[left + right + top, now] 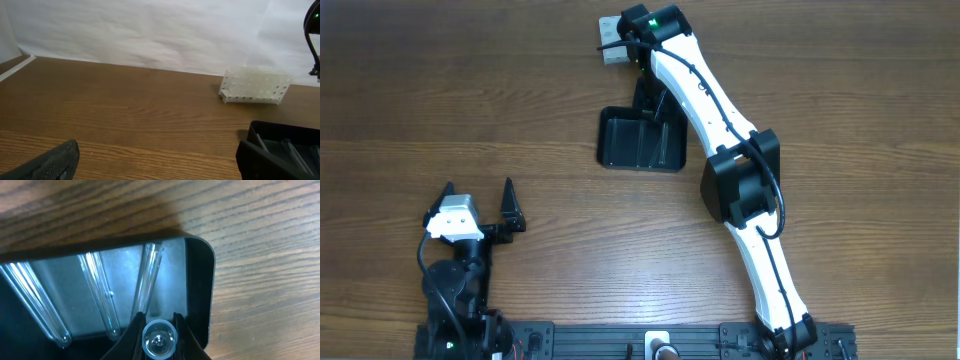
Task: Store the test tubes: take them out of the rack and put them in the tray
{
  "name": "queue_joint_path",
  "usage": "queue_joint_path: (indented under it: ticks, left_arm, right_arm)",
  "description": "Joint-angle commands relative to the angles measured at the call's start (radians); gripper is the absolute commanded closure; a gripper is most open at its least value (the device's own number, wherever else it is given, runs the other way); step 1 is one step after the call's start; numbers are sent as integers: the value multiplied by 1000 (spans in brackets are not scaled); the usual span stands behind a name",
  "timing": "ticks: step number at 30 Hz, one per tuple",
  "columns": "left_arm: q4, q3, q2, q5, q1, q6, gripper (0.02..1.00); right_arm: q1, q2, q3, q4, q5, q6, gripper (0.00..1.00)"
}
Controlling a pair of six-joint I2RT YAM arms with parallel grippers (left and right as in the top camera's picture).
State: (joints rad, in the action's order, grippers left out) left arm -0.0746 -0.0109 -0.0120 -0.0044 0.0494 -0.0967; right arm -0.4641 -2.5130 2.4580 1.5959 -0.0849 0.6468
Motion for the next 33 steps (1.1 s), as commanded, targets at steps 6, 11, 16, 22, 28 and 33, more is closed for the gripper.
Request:
queue_joint_path:
  ticks: [6,11,16,22,28,33]
  left_arm:
    - [0,5,6,-2,5,14,20]
    - [0,5,6,-2,5,14,23]
    - [0,5,6,-2,5,14,18]
    - [0,5,6,-2,5,14,23]
    - [0,5,6,-2,5,14,20]
    - [0,5,6,-2,5,14,20]
  right_arm:
    - [9,-25,-33,-11,-54,3,941]
    - [12,-39,-33,-17,-56,3,941]
    - [12,-59,-33,-17,-57,3,945]
    - [18,-71,-35,-26,-70,3,947]
    - [25,-75,-35,-41,-70,3,952]
    - [27,-75,-43,-49,-70,3,831]
